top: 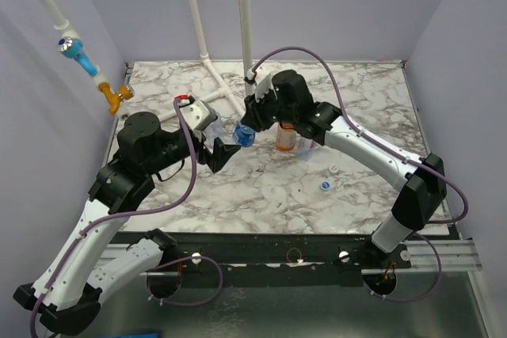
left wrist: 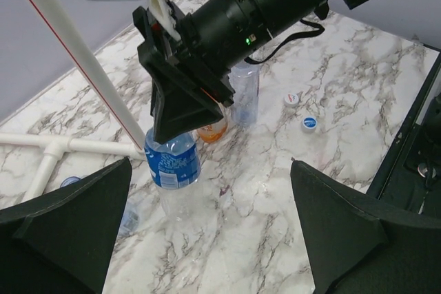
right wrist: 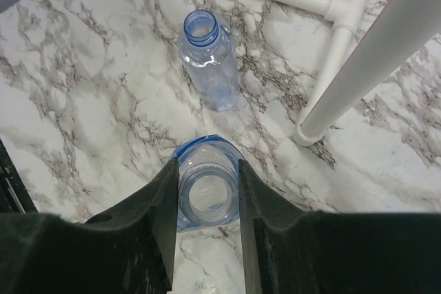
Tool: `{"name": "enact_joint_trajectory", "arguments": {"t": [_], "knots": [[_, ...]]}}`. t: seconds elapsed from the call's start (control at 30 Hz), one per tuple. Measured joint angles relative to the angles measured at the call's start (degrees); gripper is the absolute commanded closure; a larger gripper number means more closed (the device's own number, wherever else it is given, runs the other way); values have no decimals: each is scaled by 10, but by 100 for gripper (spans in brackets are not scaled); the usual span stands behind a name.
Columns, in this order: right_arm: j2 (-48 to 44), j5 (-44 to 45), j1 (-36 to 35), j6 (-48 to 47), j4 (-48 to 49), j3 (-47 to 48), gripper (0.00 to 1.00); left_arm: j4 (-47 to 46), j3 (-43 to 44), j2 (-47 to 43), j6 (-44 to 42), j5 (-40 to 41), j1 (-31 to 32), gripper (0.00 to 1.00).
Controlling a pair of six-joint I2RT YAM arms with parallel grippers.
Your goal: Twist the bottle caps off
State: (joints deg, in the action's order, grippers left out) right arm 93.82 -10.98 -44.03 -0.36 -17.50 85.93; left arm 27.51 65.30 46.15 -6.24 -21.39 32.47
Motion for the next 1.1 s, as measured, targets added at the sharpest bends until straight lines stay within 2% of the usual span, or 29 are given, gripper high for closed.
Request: {"name": "enact_joint_trajectory", "arguments": {"t": [0.3,0.57,0.83,1.03,1.1], "knots": [[57,95,-52,-38,-7,12,96,16,9,2,0,-5,0,3],[74,149,-65,-52,-1,14,93,19,9,1,0,-17,0,1],[79,183,-67,-58,10,13,74,19,9,2,0,-26,0,1],[79,185,-69,-56,10,13,44,19,9,2,0,-28,0,1],[79,186,-69,-55,11,13,36,19,9,2,0,-28,0,1]]}}
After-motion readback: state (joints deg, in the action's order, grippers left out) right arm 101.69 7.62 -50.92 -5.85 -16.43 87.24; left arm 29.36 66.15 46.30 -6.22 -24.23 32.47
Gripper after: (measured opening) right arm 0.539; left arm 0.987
